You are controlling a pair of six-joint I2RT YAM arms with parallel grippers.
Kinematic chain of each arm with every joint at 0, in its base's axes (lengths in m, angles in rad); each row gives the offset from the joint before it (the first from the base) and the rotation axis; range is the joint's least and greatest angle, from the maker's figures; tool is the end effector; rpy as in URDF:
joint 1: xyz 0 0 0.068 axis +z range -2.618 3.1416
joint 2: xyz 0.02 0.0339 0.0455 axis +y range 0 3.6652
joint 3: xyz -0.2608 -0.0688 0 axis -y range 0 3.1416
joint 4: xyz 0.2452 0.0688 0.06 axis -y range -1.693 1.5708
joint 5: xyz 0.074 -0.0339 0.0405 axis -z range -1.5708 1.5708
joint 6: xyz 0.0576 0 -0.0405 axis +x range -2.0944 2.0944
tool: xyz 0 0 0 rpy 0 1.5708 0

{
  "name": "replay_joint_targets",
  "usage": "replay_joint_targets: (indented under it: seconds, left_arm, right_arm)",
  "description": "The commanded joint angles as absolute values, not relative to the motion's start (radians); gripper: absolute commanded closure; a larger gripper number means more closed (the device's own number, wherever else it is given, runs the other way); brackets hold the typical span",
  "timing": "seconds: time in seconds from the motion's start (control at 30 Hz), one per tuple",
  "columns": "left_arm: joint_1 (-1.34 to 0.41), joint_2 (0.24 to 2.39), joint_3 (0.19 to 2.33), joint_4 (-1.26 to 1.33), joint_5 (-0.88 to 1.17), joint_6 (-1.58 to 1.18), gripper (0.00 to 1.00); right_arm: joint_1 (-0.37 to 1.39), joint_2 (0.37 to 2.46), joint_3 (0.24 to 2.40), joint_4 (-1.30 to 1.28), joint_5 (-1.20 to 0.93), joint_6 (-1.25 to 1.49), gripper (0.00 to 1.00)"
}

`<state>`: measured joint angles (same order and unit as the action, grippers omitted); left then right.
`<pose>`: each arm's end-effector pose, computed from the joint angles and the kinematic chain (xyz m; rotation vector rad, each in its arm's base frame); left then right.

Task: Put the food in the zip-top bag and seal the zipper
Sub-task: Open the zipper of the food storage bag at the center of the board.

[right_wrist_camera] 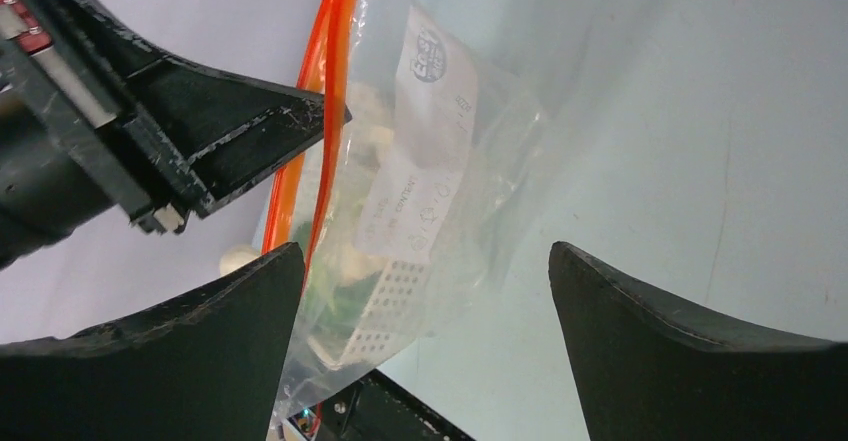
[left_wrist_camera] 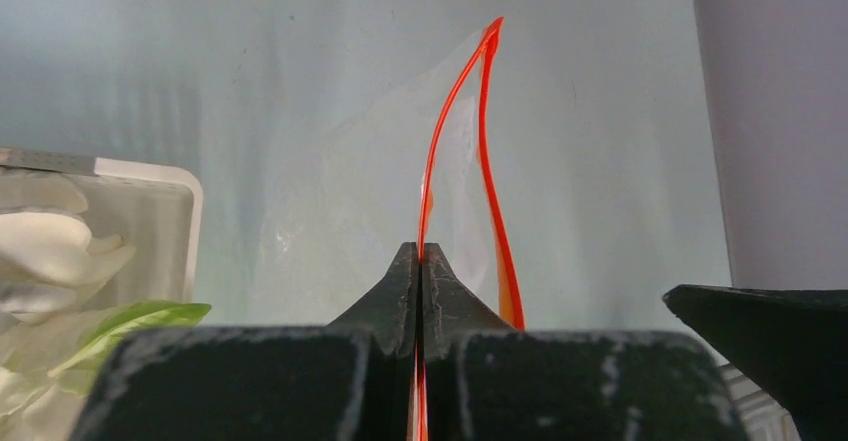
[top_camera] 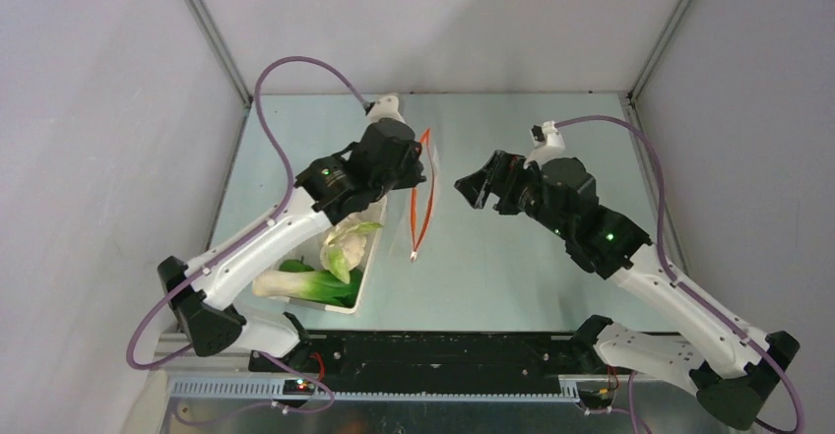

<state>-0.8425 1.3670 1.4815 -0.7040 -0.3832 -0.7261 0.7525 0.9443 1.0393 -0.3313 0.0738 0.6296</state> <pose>0.2223 -0.2169 0.3857 -0.0971 2.1540 -0.5148 0.1732 0.1563 0.3770 -0.0616 1.9024 0.9011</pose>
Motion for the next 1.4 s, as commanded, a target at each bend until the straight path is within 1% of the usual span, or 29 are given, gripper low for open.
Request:
replay_joint_targets:
  seconds: [0.0,0.2,0.43,0.67,0.7,0.73,0.77,0.8,0.83,0.87,0.9,0.93,1.0,1.07,1.13,1.27,1.37]
  left_arm:
    - [-0.893,1.421,1.488,-0.657,-0.468,-0.757,1.0]
    - [-0.912,1.504,1.519,-0.662,-0.436,-0.8,1.0]
    - [-0.916,1.509,1.499,-0.647,-0.406,-0.819,1.0]
    - [-0.919,1.447,1.452,-0.62,-0.407,-0.82,1.0]
    - [-0.919,1.441,1.448,-0.619,-0.41,-0.817,1.0]
    - [-0.919,1.428,1.446,-0.625,-0.415,-0.812,1.0]
    - [-0.919,1.422,1.445,-0.63,-0.433,-0.809,1.0]
    - [-0.92,1.408,1.444,-0.644,-0.443,-0.8,1.0]
    - [-0.919,1.401,1.44,-0.653,-0.471,-0.797,1.0]
    - [-0.92,1.386,1.438,-0.672,-0.486,-0.793,1.0]
    - [-0.92,1.369,1.432,-0.682,-0.513,-0.789,1.0]
    - [-0.919,1.359,1.427,-0.698,-0.527,-0.786,1.0]
    - [-0.919,1.326,1.407,-0.715,-0.578,-0.779,1.0]
    - [-0.92,1.293,1.385,-0.732,-0.62,-0.776,1.0]
    - [-0.92,1.263,1.367,-0.757,-0.671,-0.774,1.0]
    - [-0.918,1.21,1.327,-0.792,-0.758,-0.763,1.0]
    - [-0.91,1.203,1.324,-0.8,-0.776,-0.756,1.0]
  right_arm:
    - [0.772,0.988,1.063,-0.389,0.16,0.753,0.05]
    - [0.841,1.057,1.086,-0.444,0.262,0.746,0.05]
    - [0.854,1.139,1.092,-0.485,0.31,0.747,0.06]
    - [0.854,1.213,1.091,-0.48,0.341,0.745,0.13]
    - [0.852,1.223,1.091,-0.482,0.35,0.742,0.18]
    - [0.848,1.226,1.092,-0.495,0.358,0.742,0.21]
    - [0.847,1.23,1.092,-0.504,0.377,0.743,0.31]
    - [0.842,1.231,1.092,-0.527,0.39,0.751,0.38]
    - [0.84,1.232,1.092,-0.54,0.417,0.753,0.51]
    - [0.834,1.232,1.092,-0.566,0.43,0.757,0.58]
    - [0.831,1.231,1.092,-0.58,0.454,0.758,0.7]
    - [0.824,1.23,1.092,-0.605,0.465,0.755,0.74]
    - [0.81,1.222,1.088,-0.636,0.49,0.751,0.9]
    - [0.792,1.205,1.07,-0.652,0.499,0.751,0.96]
    - [0.767,1.169,1.044,-0.657,0.497,0.754,0.99]
    - [0.722,1.086,0.976,-0.658,0.489,0.752,1.0]
    - [0.688,1.04,0.947,-0.632,0.469,0.72,1.0]
